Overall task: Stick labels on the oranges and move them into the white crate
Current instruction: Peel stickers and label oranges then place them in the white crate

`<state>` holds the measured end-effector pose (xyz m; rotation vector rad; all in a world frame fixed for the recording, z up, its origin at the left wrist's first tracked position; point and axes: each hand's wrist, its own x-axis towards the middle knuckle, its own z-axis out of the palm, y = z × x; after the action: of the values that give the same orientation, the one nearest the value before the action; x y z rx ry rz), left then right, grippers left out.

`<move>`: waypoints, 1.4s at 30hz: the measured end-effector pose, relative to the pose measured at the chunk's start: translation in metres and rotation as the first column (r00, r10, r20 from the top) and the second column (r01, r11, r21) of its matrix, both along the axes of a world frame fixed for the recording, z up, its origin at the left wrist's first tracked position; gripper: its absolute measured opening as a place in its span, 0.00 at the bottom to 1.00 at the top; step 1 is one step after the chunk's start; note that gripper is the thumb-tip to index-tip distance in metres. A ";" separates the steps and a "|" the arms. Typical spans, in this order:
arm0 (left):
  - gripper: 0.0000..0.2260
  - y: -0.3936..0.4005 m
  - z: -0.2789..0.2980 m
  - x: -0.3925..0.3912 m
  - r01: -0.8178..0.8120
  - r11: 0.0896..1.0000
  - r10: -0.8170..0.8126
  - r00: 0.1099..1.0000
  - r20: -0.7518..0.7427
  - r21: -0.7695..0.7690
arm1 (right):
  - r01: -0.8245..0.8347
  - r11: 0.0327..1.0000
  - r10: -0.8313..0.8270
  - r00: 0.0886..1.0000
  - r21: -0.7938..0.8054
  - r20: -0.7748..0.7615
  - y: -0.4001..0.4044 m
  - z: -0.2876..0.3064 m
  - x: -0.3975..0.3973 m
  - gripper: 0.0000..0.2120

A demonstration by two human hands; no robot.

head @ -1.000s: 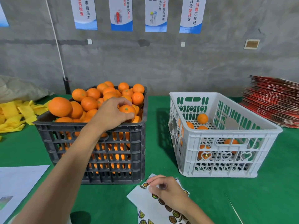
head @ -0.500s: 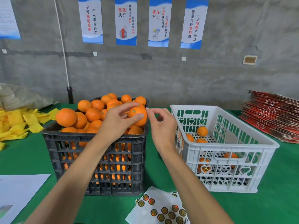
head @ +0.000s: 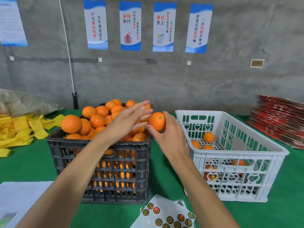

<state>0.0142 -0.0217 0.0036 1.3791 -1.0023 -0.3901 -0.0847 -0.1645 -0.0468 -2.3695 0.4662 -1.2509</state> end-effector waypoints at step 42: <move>0.12 0.001 -0.026 0.027 -0.386 0.789 0.195 0.895 0.401 0.478 | -0.365 0.887 0.463 0.689 0.284 -0.558 -0.004 -0.204 -0.067 0.20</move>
<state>0.0414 -0.0203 -0.0228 2.1552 -0.9558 -0.2121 -0.1515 -0.1687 -0.2512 -2.5108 0.1662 -0.2034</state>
